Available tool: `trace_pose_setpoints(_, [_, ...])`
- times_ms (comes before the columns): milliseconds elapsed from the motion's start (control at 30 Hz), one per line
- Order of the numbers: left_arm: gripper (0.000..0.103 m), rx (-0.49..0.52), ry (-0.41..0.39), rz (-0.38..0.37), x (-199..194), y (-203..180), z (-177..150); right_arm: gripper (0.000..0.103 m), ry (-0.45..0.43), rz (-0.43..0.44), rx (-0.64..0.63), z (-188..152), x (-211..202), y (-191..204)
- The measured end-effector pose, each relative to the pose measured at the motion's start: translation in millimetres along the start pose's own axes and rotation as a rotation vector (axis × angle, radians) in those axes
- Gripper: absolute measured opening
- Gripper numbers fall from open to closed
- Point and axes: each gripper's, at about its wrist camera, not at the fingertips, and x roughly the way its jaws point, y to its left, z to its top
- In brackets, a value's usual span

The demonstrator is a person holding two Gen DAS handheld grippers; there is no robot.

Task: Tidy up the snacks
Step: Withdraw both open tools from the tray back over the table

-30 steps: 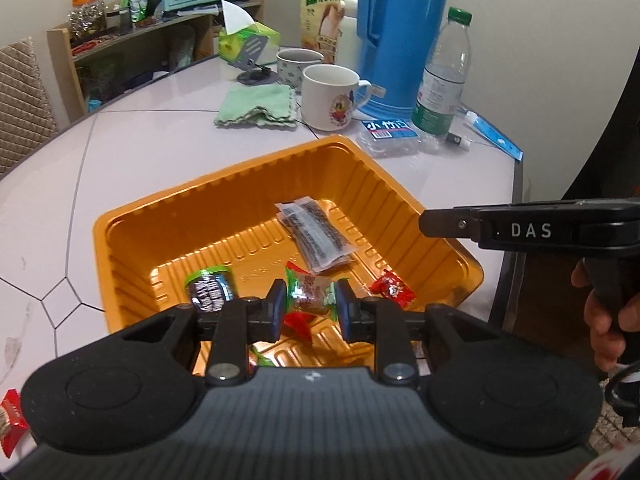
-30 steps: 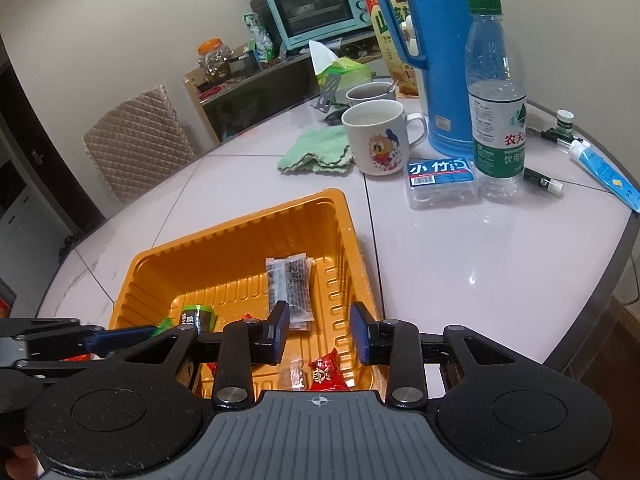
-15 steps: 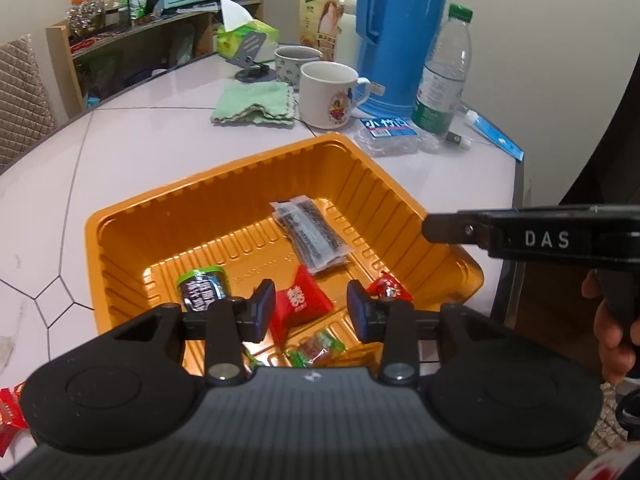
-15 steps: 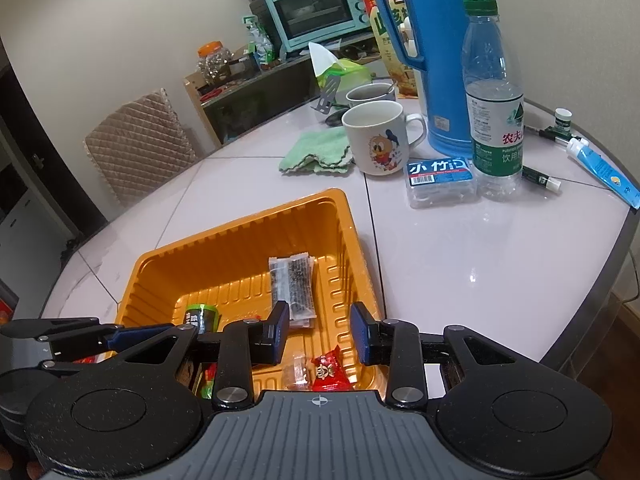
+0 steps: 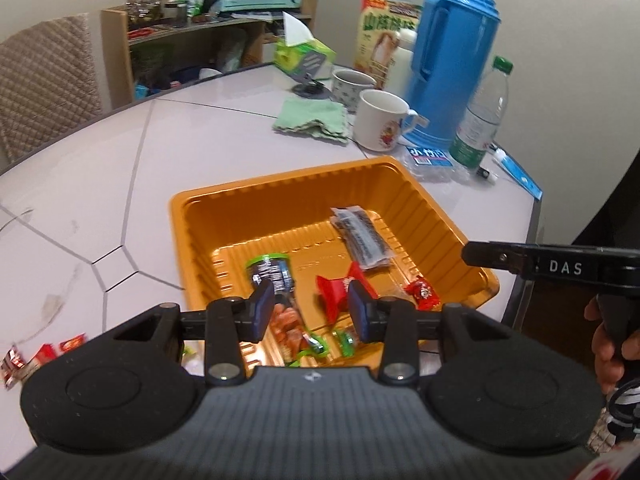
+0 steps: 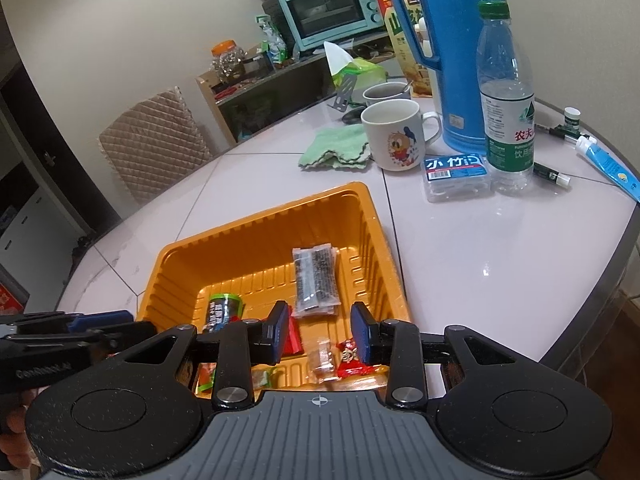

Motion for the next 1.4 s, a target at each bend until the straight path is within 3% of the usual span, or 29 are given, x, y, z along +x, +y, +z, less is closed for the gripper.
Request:
trace_pose_setpoints(333, [0.037, -0.069, -0.021, 0.037, -34, 30, -15, 0.038, 0.007, 0.014, -0.012, -11, -13, 21])
trace_pose_setpoints(667, [0.045, -0.121, -0.035, 0.075, -69, 62, -39, 0.042, 0.001, 0.024, -0.041, -26, -29, 55])
trace_pose_setpoints(1400, [0.048, -0.238, -0.028, 0.168, -139, 158, -108, 0.045, 0.123, 0.143, -0.122, -100, -17, 178])
